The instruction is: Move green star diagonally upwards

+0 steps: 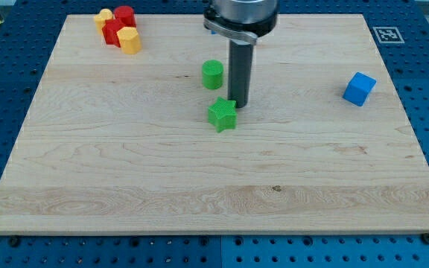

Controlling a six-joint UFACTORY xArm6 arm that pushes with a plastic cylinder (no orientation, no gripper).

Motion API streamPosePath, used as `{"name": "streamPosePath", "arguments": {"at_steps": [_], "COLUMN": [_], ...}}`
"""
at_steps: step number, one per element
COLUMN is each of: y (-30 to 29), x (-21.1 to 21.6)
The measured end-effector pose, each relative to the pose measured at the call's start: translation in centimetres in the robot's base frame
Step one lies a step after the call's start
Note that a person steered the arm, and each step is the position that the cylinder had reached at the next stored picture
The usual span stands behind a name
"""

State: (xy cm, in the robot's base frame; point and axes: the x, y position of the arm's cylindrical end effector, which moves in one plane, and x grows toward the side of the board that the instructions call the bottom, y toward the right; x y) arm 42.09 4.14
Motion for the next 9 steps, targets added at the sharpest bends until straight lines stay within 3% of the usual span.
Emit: {"name": "streamPosePath", "arguments": {"at_steps": [1,2,3,4,6,9], "y": [2.8,3.3,2.1,-2.3,-6.2,-6.0], "x": [0.8,4.8,10.3,12.1,6.9,4.0]}}
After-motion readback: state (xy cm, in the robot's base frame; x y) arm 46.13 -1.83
